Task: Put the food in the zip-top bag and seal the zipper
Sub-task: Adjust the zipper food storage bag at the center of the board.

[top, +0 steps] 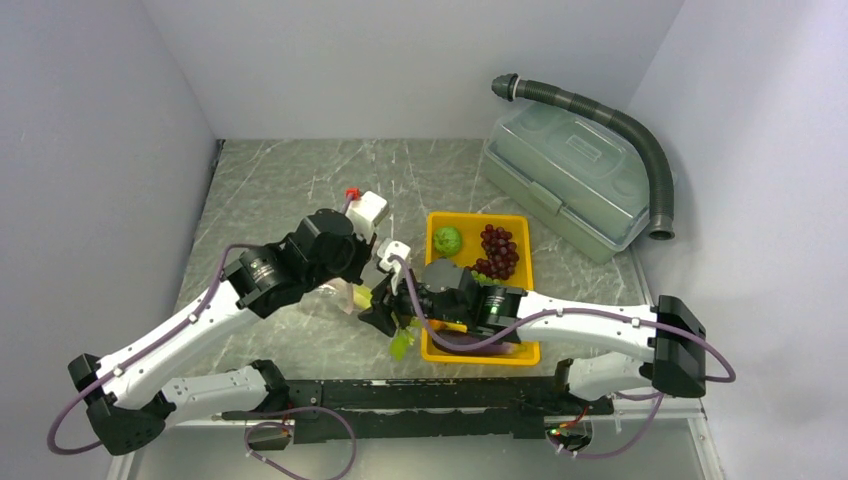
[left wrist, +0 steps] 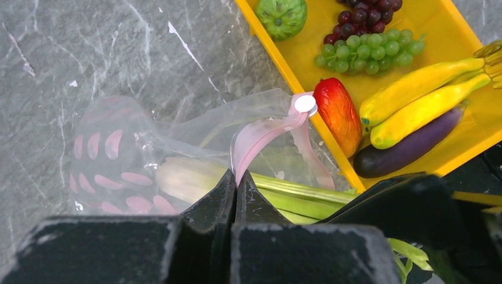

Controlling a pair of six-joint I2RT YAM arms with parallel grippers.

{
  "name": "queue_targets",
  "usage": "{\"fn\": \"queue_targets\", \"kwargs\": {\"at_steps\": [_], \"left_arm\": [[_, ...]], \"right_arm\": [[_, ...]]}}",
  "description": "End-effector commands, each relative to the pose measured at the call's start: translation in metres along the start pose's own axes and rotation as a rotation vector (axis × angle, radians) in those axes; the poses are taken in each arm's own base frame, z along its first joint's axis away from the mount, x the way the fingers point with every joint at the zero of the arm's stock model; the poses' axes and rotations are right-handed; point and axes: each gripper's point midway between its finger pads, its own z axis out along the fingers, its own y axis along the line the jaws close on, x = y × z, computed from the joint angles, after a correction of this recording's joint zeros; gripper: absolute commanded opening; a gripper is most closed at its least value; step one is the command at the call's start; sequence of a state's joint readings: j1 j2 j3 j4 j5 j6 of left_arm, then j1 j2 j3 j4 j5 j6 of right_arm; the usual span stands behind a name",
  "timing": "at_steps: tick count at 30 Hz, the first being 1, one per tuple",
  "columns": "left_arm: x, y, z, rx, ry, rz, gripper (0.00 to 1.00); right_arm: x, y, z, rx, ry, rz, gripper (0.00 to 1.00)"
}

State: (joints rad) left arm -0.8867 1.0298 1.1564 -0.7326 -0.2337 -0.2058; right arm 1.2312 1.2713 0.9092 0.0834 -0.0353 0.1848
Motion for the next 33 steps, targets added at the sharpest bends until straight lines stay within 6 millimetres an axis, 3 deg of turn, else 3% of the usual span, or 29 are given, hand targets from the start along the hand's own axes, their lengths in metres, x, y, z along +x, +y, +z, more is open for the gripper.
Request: {"fn": "queue_targets", "kwargs": {"at_steps": [1,11,17,20,23,26,30,33], "left_arm": [[-0.020,-0.003,-0.008,0.011,-0.046,-0.040,0.00],[-0.023,-0.007,-0.010,0.025,-0.036,-0.052,0.00],[-0.023,-0.006,-0.012,0.017,-0.020,-0.055,0.00],[-0.024,-0.006,-0.014,0.017,-0.017,-0.056,0.00],[-0.024,-0.005,-0.015,0.015,-0.012,-0.056,0.00],[-0.023,-0.006,-0.015,0.018,-0.006,-0.057,0.00],[-0.024,-0.006,-0.016,0.018,-0.008,-0.061,0.00],[-0.025,-0.004,-0.018,0.006,-0.007,-0.064,0.00]], "right_arm": [[-0.031,0.009,0.006,-0.013,-0.119,-0.112,0.59],[-0.009,0.009,0.035,0.024,-0.052,-0.189,0.57],[-0.013,0.016,0.040,0.011,-0.056,-0.236,0.39],[-0.015,0.013,0.042,0.036,-0.042,-0.260,0.40],[-0.015,0.008,0.041,0.068,-0.037,-0.284,0.52],[-0.012,0.004,0.044,0.086,-0.029,-0.308,0.57],[-0.008,0.004,0.049,0.079,-0.016,-0.311,0.55],[-0.003,0.009,0.051,0.058,-0.015,-0.305,0.44]]}}
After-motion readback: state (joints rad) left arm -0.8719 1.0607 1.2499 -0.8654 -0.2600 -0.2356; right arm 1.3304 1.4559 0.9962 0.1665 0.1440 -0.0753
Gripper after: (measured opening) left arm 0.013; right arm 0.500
